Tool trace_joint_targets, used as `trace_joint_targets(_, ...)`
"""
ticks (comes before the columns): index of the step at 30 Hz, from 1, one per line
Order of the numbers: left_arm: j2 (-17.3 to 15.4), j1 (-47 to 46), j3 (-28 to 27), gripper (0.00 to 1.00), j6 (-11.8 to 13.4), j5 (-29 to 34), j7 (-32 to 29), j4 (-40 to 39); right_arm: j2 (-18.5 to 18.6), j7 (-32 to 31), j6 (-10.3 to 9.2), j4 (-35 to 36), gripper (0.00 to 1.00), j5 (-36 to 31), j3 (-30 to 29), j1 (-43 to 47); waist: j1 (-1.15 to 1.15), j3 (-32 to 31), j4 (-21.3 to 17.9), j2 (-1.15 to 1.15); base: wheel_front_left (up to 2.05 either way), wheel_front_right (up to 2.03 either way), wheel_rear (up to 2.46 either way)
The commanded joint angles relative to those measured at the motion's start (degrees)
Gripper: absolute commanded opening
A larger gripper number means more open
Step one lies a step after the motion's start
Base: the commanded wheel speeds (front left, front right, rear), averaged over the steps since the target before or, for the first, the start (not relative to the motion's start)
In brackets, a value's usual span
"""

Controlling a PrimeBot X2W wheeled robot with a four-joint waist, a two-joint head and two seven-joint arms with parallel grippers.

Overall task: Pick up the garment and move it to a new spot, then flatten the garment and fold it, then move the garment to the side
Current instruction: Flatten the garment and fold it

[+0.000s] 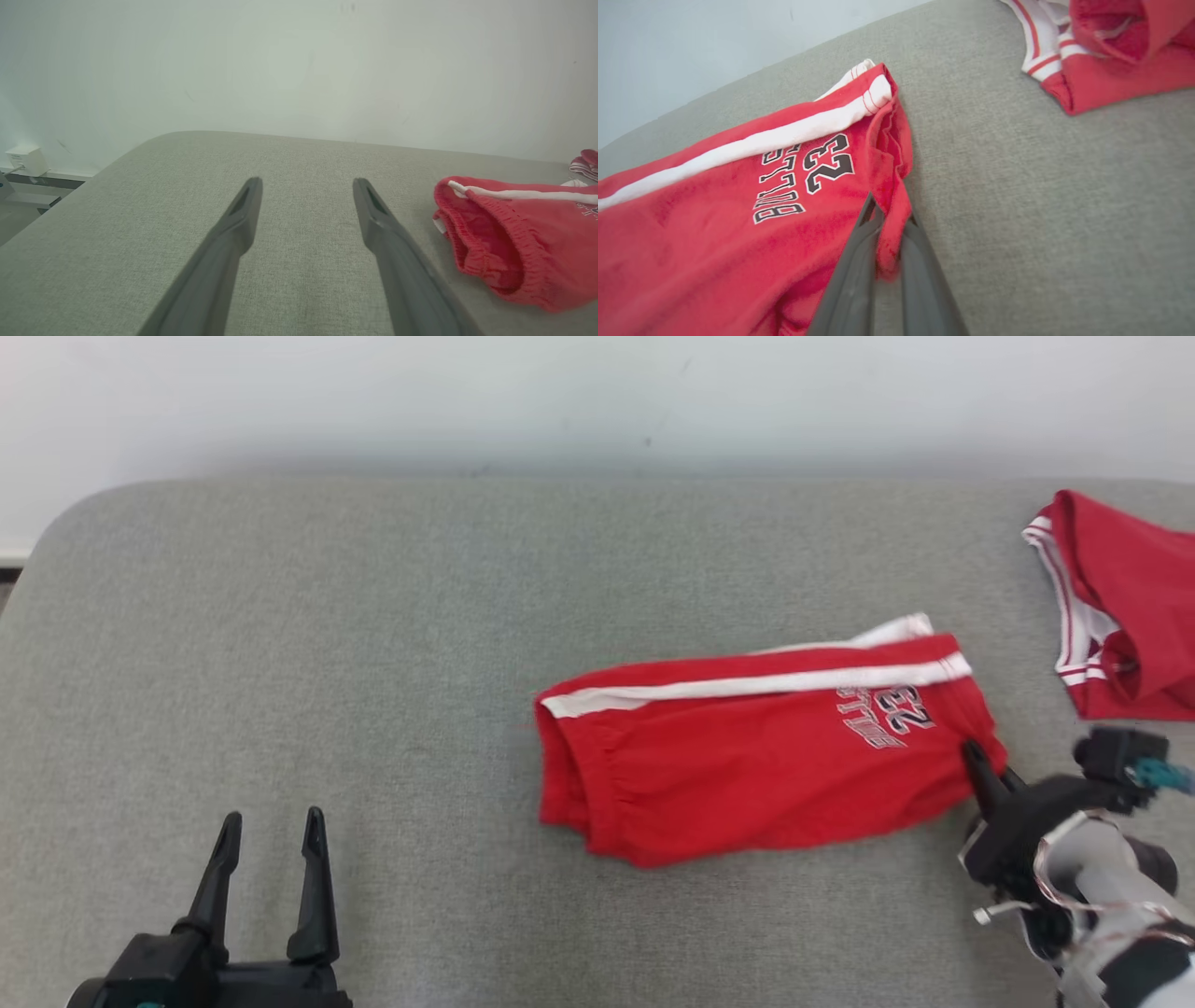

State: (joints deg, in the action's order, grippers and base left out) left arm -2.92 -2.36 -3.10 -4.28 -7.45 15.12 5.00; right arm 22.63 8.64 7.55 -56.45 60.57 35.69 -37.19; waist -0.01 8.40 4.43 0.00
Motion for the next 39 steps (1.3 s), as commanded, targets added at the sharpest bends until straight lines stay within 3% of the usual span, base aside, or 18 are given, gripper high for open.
trace_joint_targets(1, 0.03, 1.03, -0.20, 1.00, 0.19, -0.10, -0.01, 0.14, 1.05, 0.54, -0.17, 0.29, 0.00, 0.69, -0.22, 1.64, 0.01, -1.98, -1.80, 0.00, 0.00, 0.00, 0.00)
trace_joint_targets(7, 0.02, 2.32, -0.13, 1.00, 0.15, -0.30, -0.01, 0.18, 5.62, 1.99, -0.16, 1.96, 0.00, 4.45, -1.91, 7.28, 0.01, -3.19, -2.54, 0.00, 0.00, 0.00, 0.00)
trace_joint_targets(12, 0.02, 2.46, -0.11, 1.00, -0.12, -0.27, -0.01, 0.33, 6.61, 2.52, -0.17, 2.00, 0.00, 5.70, -2.28, 8.60, 0.01, -3.07, -2.70, 0.00, 0.00, 0.00, 0.00)
trace_joint_targets(27, 0.02, 3.75, -0.46, 1.00, -0.56, 0.73, -0.01, 0.84, 1.94, 5.48, -0.16, 9.46, 0.00, 1.86, 1.59, 4.41, 0.01, -5.50, -2.91, 0.00, 0.00, 0.00, 0.00)
trace_joint_targets(39, 0.02, 3.96, 0.21, 1.00, -0.13, 0.03, -0.01, 0.68, -3.50, 5.87, -0.16, 18.58, 0.00, -3.27, 7.43, 4.48, 0.01, -5.87, 0.77, 0.00, 0.00, 0.00, 0.00)
